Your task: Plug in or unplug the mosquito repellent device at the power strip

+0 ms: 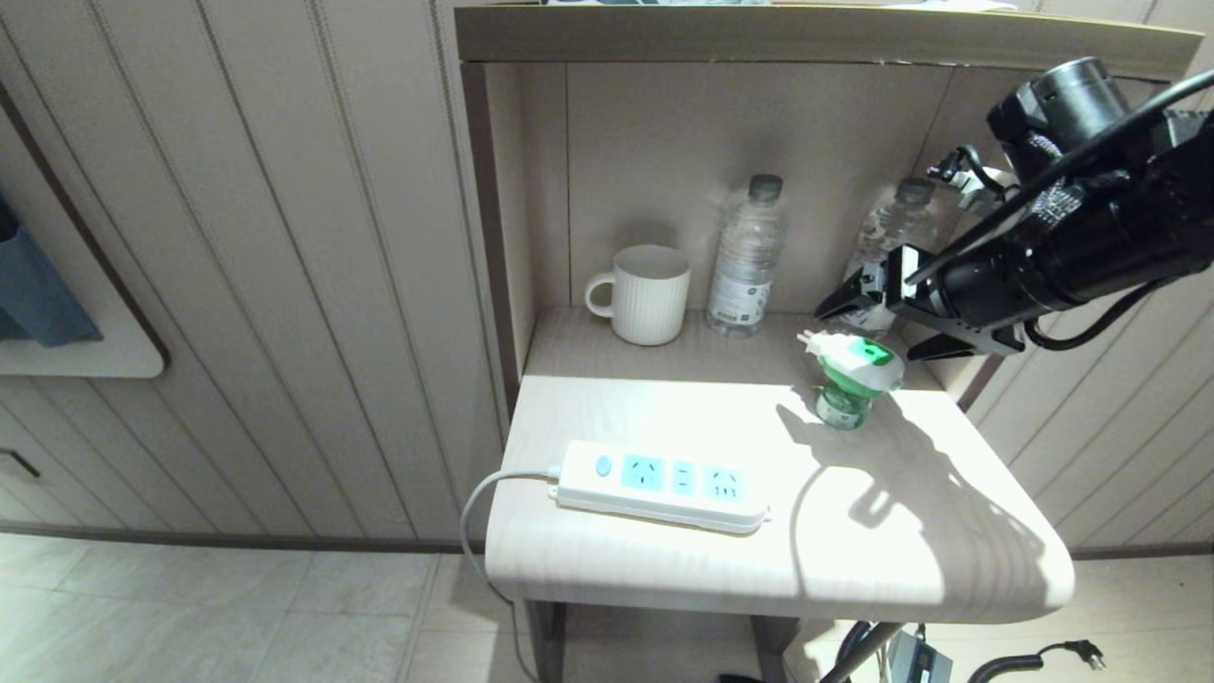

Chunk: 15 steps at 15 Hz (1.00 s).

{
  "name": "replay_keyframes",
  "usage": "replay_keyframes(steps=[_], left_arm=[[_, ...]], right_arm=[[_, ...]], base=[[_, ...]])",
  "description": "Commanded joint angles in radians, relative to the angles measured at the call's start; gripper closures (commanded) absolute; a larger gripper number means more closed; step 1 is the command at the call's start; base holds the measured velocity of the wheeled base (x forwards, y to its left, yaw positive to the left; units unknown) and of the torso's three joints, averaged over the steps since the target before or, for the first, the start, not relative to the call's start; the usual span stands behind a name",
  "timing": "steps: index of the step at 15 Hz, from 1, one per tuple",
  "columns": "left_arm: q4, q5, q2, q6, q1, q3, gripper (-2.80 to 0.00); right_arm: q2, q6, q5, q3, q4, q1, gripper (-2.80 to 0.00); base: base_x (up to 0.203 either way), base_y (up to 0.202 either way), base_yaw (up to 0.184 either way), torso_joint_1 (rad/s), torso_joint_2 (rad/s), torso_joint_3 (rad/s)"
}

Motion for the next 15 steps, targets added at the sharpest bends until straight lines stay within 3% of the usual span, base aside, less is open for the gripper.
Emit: replay_keyframes(steps=[1, 8, 15], left_arm=[[0.0, 0.0, 0.0, 0.001, 0.0, 0.0, 0.0], [0.0, 0.0, 0.0, 0.001, 0.0, 0.0, 0.0], [0.0, 0.0, 0.0, 0.001, 0.0, 0.0, 0.0]], right_arm=[[-0.085, -0.044, -0.003, 0.12, -0.068, 0.003, -2.8], [-0.279, -0.185, -0.045, 0.682, -0.808, -0.007, -2.8], [-0.293, -0.251, -0.035, 0.992, -1.222, 0.01, -2.8]], base=[[0.0, 0.0, 0.0, 0.0, 0.0, 0.0], [0.0, 0.0, 0.0, 0.0, 0.0, 0.0], [0.0, 0.0, 0.0, 0.0, 0.0, 0.0]])
